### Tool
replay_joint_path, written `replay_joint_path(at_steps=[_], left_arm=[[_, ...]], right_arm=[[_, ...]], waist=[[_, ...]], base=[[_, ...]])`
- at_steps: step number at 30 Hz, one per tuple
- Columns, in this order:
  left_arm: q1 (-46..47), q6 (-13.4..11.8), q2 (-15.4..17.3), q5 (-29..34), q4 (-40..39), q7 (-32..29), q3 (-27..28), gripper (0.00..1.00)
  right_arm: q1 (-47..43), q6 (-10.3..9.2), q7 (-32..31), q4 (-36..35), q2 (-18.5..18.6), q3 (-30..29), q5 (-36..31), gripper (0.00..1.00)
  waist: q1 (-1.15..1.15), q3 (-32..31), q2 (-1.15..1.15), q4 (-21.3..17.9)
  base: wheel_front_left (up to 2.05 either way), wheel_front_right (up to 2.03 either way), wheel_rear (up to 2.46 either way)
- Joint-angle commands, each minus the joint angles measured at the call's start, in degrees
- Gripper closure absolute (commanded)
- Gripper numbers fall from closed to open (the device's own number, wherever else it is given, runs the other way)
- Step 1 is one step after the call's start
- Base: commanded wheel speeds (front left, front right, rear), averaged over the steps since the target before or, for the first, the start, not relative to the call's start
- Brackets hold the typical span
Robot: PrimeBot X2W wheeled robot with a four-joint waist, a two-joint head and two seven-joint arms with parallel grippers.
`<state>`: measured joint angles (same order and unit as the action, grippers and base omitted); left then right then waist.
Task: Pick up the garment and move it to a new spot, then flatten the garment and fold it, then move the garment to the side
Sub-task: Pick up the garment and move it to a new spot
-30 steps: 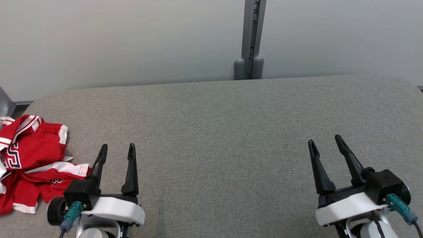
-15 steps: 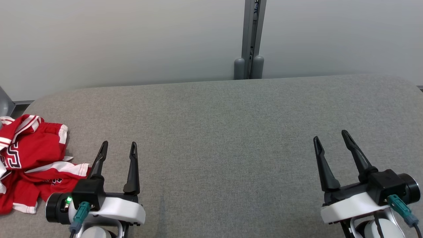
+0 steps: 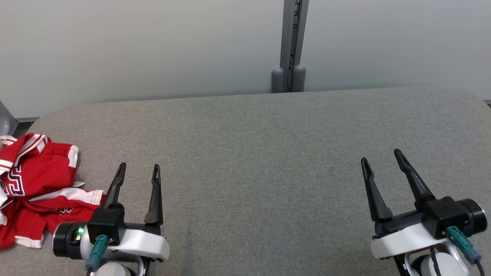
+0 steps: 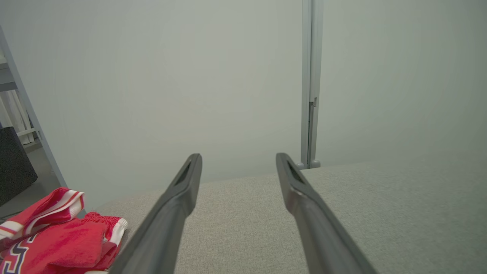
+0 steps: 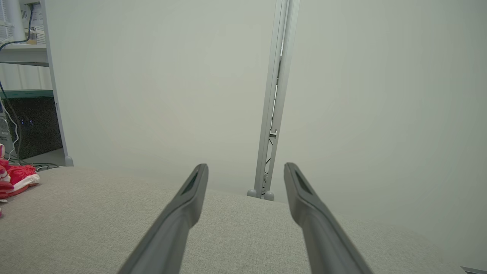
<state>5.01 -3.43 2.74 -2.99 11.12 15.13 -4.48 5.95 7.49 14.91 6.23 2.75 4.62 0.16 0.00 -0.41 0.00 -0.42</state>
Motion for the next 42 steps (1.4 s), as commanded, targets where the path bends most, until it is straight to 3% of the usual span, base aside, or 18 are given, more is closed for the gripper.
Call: replay_joint_path(at_steps=[1,17,35,42], left_arm=[[0.8,0.0,0.3,0.0,0.0,0.0,0.1,0.00],[0.9,0.2,0.3,-1.9,1.4,0.0,1.0,0.00],[0.8,1.5,0.3,-3.5,3.5,0.0,4.5,0.00],[0.2,1.0,0.2,-4.0,3.3,0.0,5.8,0.00]], right_arm=[[0.4,0.00,0.4,0.0,0.3,0.0,0.5,0.00],[0.2,0.00,0.4,-0.4,0.3,0.5,1.3,0.00],[-0.9,0.00,0.4,1.0,0.3,0.5,5.8,0.00],[-0.8,0.00,0.4,0.3,0.3,0.7,7.1,0.00]], waist=[[0.00,0.0,0.00,0.0],[0.00,0.0,0.00,1.5],[0.00,-0.8,0.00,18.0],[0.00,-1.0,0.00,23.8]], base=[[0.00,0.00,0.00],[0.00,0.00,0.00],[0.00,0.00,0.00],[0.00,0.00,0.00]])
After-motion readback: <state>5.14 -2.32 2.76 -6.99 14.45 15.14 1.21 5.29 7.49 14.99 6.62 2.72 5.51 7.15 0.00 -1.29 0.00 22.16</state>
